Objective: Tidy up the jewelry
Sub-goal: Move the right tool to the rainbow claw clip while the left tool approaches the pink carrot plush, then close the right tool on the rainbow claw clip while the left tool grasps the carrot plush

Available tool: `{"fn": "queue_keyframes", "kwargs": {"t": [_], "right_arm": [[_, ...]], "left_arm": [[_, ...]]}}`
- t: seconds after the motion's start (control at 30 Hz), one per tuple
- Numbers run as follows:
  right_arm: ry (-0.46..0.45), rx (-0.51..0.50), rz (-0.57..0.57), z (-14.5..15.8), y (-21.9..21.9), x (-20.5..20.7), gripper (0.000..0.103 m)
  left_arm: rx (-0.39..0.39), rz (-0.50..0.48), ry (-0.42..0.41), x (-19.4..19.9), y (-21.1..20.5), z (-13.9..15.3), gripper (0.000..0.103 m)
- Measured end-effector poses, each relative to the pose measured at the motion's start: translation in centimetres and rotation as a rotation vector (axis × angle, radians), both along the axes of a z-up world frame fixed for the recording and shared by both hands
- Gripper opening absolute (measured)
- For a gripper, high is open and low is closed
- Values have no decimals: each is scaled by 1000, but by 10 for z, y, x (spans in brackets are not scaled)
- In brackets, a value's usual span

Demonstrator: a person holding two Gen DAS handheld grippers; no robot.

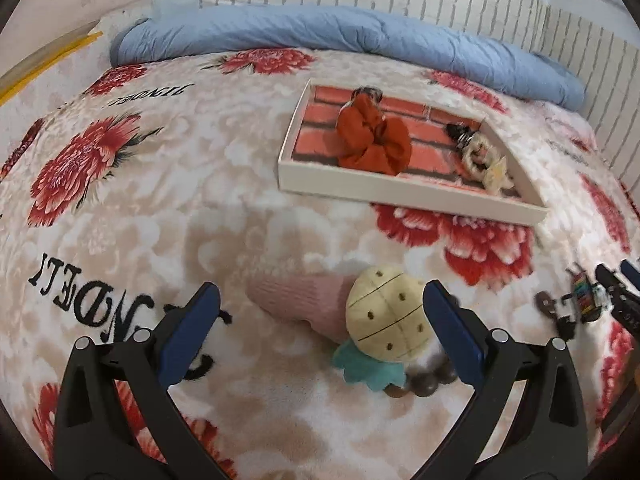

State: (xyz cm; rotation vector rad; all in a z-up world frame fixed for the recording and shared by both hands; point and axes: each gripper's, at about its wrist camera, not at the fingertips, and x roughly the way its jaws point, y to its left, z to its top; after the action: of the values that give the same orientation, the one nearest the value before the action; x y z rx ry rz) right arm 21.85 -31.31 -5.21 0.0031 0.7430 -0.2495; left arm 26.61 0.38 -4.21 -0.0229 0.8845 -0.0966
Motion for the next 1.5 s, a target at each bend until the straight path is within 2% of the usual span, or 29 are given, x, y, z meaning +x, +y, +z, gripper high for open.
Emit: {"fn": "queue_keyframes", "kwargs": {"t": [0.1,0.27,0.43,0.7,0.83,0.97,1.1,1.23,1.3,1.4,1.5], "right_arm": [[17,-14,-7,-5,-2,1,85],[54,0,-26,-19,-11,0,85],[76,18,-30,-27,-16,1,85],[132,25,-55,-40,-19,9,85],[160,20,-63,-46,-19,12,85],[160,49,-78,-47,-23,16,84],[167,68,-79,-49,-24,22,83],[169,83,-83,-49,-25,25,76],[169,88,-83,-49,-26,25,73],[168,95,-81,-49,-27,26,67],[165,93,-88,-48,-27,25,53]], "left_arm": [[3,-14,20,3,-7,-7,98],[33,-31,1,0,-14,-11,98],[26,-47,-5,-2,-18,-15,98],[65,-76,13,0,-32,-29,98],[55,-82,29,5,-32,-33,98],[36,-91,36,7,-31,-36,98],[62,-105,32,7,-36,-37,98],[95,-120,11,9,-43,-36,98],[78,-128,27,11,-42,-38,95],[60,-147,45,11,-42,-40,82],[66,-164,37,8,-46,-39,73]]}}
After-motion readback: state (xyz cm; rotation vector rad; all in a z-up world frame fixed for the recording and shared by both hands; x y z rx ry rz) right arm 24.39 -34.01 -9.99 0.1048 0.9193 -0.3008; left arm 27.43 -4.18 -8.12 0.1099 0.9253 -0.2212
